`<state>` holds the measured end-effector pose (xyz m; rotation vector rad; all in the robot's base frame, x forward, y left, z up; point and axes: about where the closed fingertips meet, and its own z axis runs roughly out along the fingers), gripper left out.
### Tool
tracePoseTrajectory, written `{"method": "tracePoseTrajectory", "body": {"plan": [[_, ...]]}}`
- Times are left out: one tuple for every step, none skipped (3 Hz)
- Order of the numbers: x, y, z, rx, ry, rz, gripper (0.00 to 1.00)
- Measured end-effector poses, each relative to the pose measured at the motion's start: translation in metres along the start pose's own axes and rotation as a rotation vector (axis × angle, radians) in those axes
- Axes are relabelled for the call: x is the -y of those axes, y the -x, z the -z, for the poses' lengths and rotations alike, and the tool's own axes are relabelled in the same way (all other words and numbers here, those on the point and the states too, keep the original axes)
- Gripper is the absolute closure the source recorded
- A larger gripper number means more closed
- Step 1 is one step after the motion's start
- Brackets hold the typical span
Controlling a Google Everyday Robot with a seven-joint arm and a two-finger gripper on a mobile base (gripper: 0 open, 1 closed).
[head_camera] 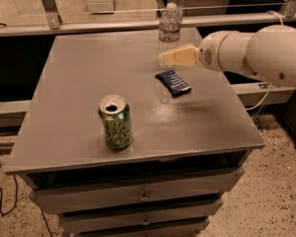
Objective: Move rxbar blueberry near water bottle
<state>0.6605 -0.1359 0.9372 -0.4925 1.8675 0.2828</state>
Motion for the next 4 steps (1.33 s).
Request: {"method": "tracePoseTrajectory", "body": {"plan": [[0.010,0.042,0.030,0.107,0.090,-0.034,0.00],[0.051,0.099,0.105,0.270,0.078,0.062,0.00],[0.075,0.125,0.142,0.330,0.014,0.173,0.00],[0.073,0.126,0.140,0.330,0.015,0.176,0.00]]}}
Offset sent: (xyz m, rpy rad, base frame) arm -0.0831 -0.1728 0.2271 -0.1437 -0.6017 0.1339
